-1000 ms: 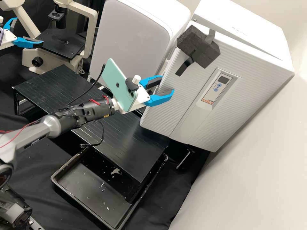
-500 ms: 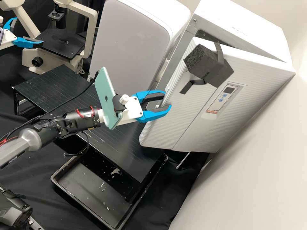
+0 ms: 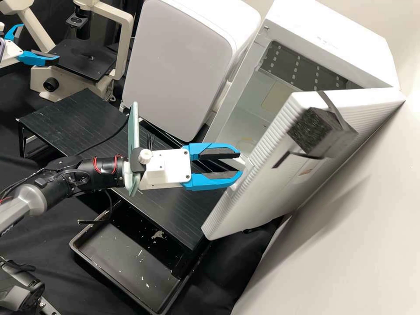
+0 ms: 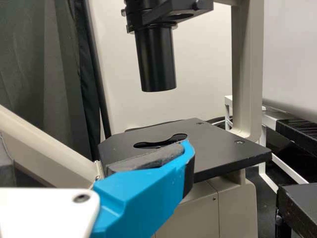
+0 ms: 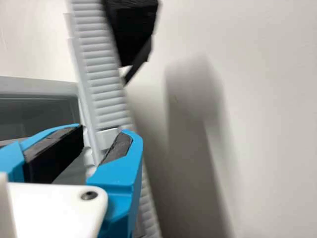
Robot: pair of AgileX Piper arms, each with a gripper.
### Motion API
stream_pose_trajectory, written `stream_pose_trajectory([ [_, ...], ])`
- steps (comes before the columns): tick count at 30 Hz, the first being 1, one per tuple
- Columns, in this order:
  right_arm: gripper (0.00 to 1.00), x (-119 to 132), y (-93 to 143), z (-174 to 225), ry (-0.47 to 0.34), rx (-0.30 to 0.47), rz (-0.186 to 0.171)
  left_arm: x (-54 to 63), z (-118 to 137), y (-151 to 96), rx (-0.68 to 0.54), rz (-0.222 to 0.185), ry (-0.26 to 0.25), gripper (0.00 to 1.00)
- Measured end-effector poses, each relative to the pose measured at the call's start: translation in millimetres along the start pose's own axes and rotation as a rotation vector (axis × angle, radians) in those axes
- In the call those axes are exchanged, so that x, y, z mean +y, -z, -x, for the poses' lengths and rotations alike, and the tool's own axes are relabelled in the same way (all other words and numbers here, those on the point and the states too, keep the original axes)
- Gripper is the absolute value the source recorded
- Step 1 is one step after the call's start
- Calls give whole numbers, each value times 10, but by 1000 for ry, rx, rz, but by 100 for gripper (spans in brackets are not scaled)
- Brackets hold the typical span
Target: Open the incubator door
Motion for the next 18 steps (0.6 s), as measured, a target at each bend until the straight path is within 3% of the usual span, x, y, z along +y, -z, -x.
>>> stream_pose_trajectory([
  [3,100,-18,-26,16,9,4,12,0,0,0,0,0,0,100],
  [6,100,-41,-56,38,21,14,-12,0,0,0,0,0,0,100],
  [8,100,-56,-66,50,32,67,-40,0,0,0,0,0,0,100],
  [10,100,-77,-66,54,57,168,-79,0,0,0,0,0,0,100],
  [12,100,-122,-72,77,113,311,-168,0,0,0,0,0,0,100],
  [14,100,-159,-69,93,166,401,-219,0,0,0,0,0,0,100],
  [18,100,-249,-45,148,258,511,-271,0,0,0,0,0,0,100],
])
